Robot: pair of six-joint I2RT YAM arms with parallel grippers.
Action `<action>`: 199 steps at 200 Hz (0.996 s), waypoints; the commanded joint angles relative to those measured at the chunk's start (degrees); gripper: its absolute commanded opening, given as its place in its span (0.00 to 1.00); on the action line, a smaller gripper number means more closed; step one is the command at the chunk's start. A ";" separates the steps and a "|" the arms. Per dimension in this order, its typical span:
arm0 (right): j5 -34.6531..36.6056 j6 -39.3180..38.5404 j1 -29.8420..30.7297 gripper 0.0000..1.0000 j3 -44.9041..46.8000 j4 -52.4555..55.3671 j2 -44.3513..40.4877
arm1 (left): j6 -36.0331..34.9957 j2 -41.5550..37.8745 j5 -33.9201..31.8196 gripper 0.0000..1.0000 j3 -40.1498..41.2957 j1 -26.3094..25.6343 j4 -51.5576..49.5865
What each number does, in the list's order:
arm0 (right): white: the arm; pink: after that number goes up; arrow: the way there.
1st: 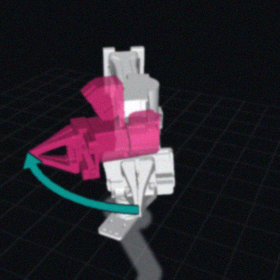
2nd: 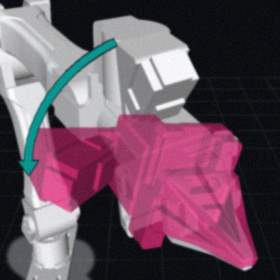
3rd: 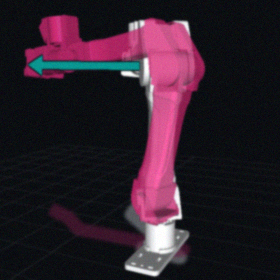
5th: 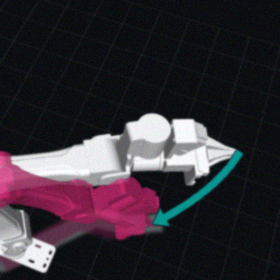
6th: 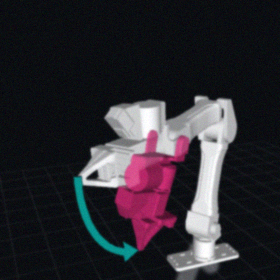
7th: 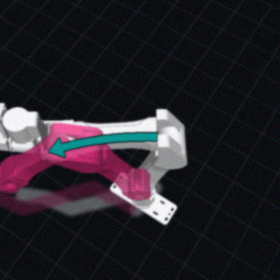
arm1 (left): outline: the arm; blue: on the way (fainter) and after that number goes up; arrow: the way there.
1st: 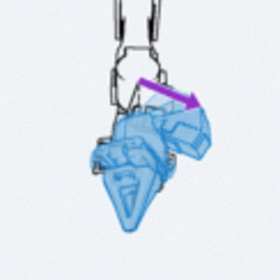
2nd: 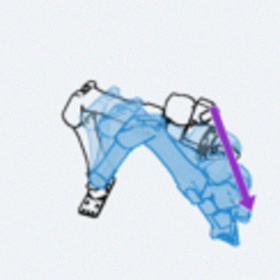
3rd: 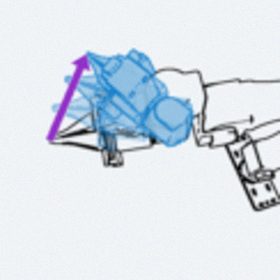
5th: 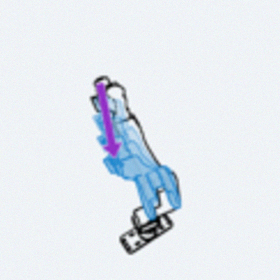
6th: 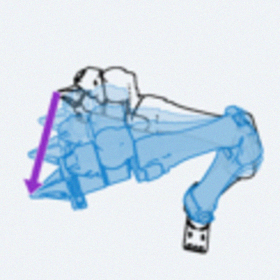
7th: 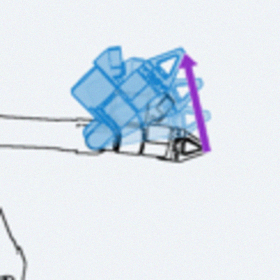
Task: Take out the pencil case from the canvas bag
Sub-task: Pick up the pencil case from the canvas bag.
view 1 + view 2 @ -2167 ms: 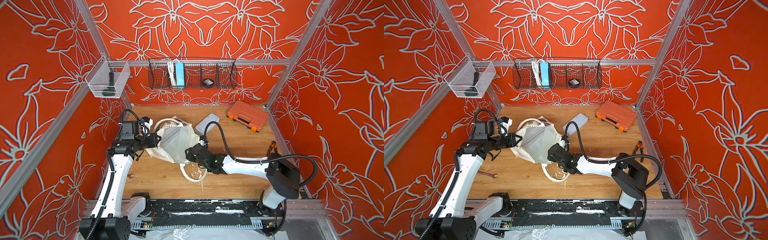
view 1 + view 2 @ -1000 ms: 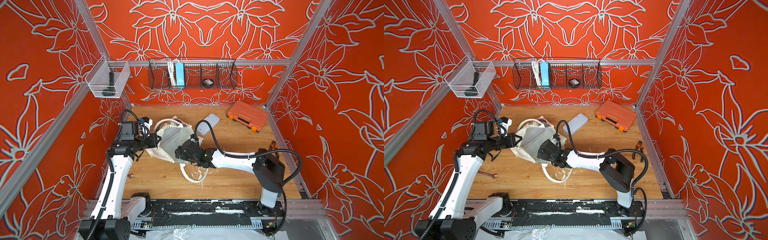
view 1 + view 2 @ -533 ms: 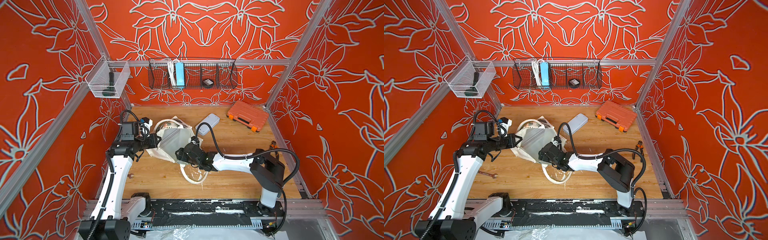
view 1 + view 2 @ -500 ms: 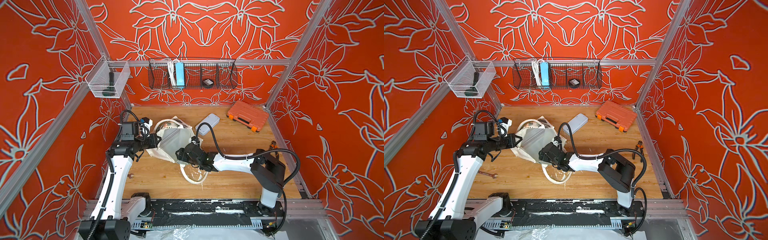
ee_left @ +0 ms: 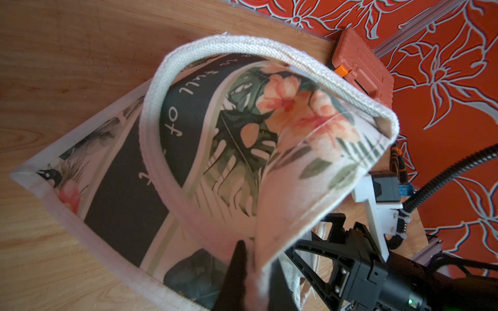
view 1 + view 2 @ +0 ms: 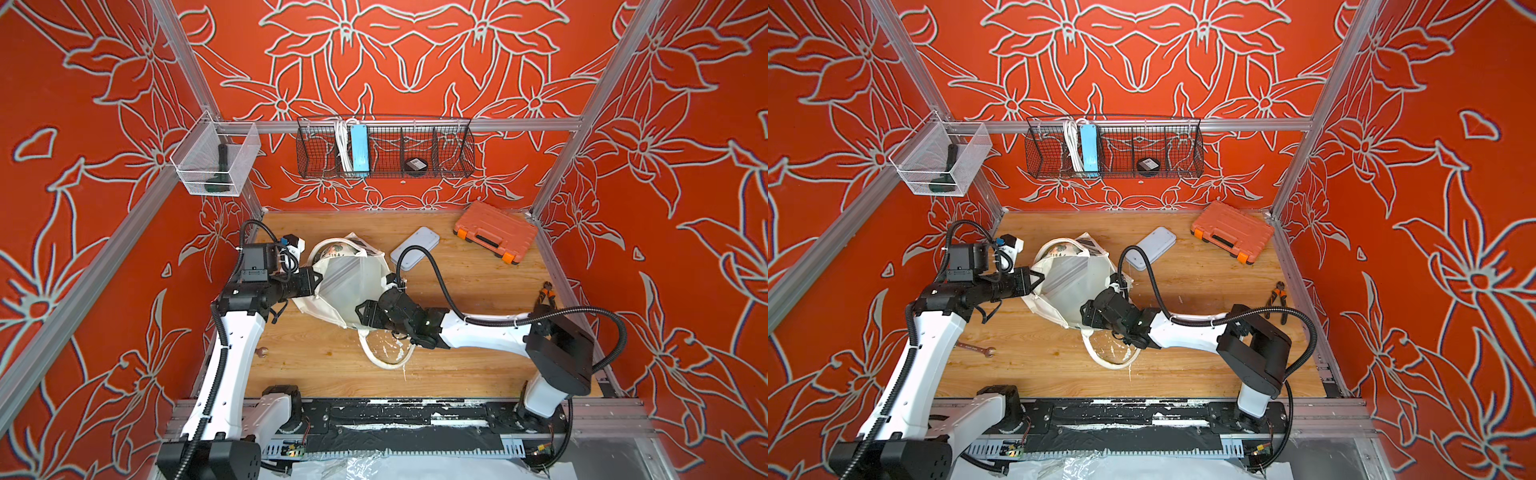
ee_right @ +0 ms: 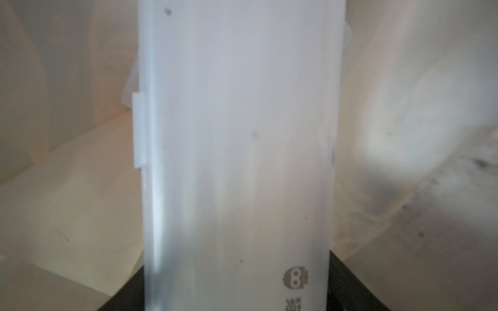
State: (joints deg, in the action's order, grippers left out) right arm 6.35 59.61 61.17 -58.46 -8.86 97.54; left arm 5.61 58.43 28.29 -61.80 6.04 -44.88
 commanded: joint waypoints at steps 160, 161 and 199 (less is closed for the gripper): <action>4.71 -8.16 3.17 0.68 8.71 1.66 -16.90 | 1.34 -1.28 2.20 0.00 -0.67 1.08 1.73; 4.76 -8.18 3.21 0.68 8.76 1.74 -16.96 | 1.34 -1.29 2.20 0.00 -0.68 1.12 1.73; 5.61 -9.27 3.29 0.69 9.89 2.86 -20.61 | 1.58 -1.05 2.12 0.00 -0.78 1.16 1.88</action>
State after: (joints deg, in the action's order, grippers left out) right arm 7.73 52.27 64.34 -49.78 -5.87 80.40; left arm 5.89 58.43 28.49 -61.80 6.76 -44.56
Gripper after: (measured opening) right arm 0.776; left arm 0.103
